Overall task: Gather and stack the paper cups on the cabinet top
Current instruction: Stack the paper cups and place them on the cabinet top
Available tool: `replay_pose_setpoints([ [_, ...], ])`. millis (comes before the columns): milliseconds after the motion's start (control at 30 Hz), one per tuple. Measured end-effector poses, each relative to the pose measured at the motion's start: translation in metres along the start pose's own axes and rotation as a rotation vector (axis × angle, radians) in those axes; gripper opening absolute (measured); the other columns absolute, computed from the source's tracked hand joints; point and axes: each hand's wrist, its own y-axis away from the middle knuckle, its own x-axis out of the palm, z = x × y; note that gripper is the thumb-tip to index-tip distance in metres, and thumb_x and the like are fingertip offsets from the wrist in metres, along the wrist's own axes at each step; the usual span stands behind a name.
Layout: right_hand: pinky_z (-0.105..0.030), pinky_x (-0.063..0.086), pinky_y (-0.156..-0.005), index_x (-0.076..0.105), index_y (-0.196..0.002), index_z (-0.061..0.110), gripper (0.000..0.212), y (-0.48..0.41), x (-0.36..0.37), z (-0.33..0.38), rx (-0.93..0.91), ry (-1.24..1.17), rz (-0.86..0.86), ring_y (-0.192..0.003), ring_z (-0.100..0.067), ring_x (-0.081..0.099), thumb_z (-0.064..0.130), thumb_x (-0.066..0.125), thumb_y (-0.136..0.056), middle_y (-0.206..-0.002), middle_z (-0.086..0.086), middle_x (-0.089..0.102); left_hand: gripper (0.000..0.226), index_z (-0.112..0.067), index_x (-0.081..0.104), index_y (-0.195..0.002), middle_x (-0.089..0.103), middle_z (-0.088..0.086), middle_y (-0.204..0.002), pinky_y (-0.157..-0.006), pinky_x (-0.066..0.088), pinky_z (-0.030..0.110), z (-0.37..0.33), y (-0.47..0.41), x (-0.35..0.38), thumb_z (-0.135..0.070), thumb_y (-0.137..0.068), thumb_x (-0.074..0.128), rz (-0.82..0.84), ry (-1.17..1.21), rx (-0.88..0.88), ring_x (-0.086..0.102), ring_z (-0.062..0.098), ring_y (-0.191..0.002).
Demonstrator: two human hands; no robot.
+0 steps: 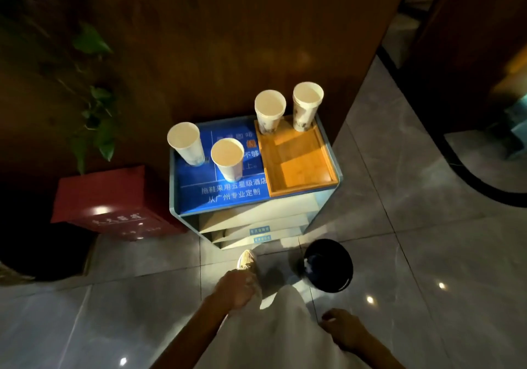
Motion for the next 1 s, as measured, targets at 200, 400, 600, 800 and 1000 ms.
replay_pose_setpoints([
  [200,-0.024,0.041,-0.078,0.064,-0.102,0.022,0.019,-0.019,-0.061,0.075,-0.187,0.032,-0.158,-0.093,-0.015,0.06,0.035,0.058,-0.09,-0.101,0.002,0.065,0.03,-0.018,0.064,-0.119,0.067,0.0,-0.122,-0.101,0.048,0.03,-0.042,-0.022,-0.091,-0.035,-0.096,0.053,-0.147,-0.017,0.237,0.062,0.018,-0.114],
  [400,-0.033,0.05,-0.093,0.065,-0.113,0.019,0.03,-0.019,-0.123,0.145,-0.384,-0.015,-0.309,-0.101,-0.016,0.065,0.037,0.058,-0.09,-0.11,-0.001,0.072,0.039,-0.026,0.059,-0.127,0.062,-0.001,-0.133,-0.103,0.045,0.03,-0.08,-0.029,-0.165,-0.042,-0.091,0.06,-0.21,0.013,0.428,0.058,0.017,-0.12],
  [600,-0.027,0.048,-0.089,0.063,-0.12,0.021,0.036,-0.024,-0.21,0.217,-0.419,-0.067,-0.512,-0.108,-0.02,0.064,0.036,0.062,-0.087,-0.118,-0.002,0.07,0.044,-0.028,0.057,-0.13,0.062,0.0,-0.135,-0.098,0.051,0.038,-0.136,-0.043,-0.25,-0.044,-0.089,0.06,-0.366,-0.084,0.657,0.062,0.023,-0.117],
  [800,-0.028,0.046,-0.093,0.059,-0.124,0.022,0.039,-0.039,-0.286,0.268,-0.463,-0.098,-0.691,-0.113,-0.023,0.061,0.035,0.062,-0.087,-0.123,-0.004,0.067,0.05,-0.029,0.053,-0.132,0.059,0.007,-0.135,-0.096,0.051,0.046,-0.179,-0.076,-0.329,-0.045,-0.085,0.06,-0.429,-0.236,0.683,0.059,0.03,-0.119],
  [1000,-0.044,0.044,-0.103,0.043,-0.139,0.022,0.065,-0.068,-0.34,0.299,-0.51,-0.13,-0.882,-0.13,-0.032,0.045,0.022,0.072,-0.081,-0.143,-0.009,0.049,0.085,-0.029,0.024,-0.149,0.018,0.008,-0.16,-0.116,0.026,0.056,-0.208,-0.124,-0.368,-0.044,-0.08,0.07,-0.466,-0.505,0.57,0.012,0.038,-0.148],
])
